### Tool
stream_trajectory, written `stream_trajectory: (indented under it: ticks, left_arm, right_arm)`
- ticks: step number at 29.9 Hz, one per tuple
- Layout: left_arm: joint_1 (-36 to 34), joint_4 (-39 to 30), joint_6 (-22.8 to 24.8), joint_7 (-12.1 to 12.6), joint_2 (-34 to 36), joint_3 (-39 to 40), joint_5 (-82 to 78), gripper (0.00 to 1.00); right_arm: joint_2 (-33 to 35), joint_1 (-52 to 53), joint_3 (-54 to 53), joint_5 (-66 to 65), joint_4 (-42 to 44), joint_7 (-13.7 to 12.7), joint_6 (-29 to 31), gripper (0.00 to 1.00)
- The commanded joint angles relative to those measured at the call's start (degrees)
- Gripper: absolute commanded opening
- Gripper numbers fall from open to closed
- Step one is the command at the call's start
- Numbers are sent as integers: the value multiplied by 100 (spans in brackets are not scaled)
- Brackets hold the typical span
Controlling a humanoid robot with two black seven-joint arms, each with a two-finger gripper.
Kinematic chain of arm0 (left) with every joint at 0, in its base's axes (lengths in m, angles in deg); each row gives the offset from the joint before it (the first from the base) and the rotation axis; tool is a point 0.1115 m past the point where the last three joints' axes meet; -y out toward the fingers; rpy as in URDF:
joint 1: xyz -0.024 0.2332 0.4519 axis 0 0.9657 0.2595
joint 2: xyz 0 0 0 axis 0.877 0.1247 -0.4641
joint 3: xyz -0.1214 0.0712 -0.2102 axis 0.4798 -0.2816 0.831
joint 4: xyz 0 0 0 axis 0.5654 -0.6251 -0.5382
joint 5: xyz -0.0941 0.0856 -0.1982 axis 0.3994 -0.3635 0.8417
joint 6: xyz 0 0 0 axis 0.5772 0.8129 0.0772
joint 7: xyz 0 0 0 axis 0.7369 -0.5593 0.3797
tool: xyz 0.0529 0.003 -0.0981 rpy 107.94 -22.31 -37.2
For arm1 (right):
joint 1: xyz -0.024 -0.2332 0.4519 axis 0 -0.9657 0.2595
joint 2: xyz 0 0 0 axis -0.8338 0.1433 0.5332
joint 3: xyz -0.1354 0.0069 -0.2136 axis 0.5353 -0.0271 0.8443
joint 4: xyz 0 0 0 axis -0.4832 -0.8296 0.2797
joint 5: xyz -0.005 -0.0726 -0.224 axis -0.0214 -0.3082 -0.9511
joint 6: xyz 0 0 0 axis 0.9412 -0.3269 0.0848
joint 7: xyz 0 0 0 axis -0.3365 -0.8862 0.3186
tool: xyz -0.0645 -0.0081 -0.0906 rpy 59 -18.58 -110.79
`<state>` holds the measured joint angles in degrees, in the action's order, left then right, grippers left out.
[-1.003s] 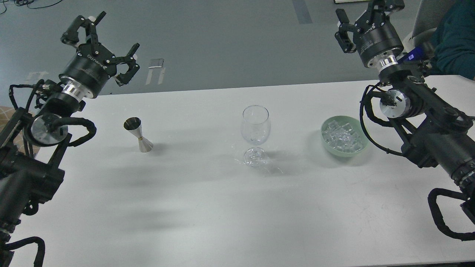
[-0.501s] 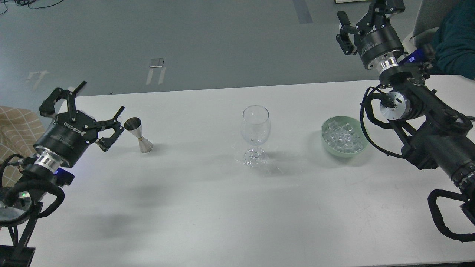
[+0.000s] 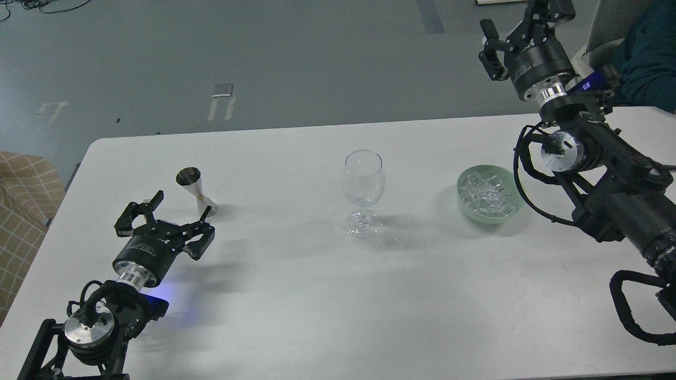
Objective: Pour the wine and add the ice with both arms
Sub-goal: 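Lower the left gripper onto the metal jigger and close around it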
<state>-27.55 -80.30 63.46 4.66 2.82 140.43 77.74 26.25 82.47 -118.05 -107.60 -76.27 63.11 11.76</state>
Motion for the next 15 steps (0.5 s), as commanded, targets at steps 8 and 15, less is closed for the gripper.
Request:
stream_trajectory:
  ticks: [8, 15]
  left_arm:
    - [-662, 1120, 48, -156, -138, 155, -152, 98]
    - [-917, 1322, 48, -165, -235, 138, -231, 98]
  right_arm:
    - [25, -62, -7, 0, -9, 0, 0, 100]
    - [-1, -71, 10, -9, 0, 0, 0, 100]
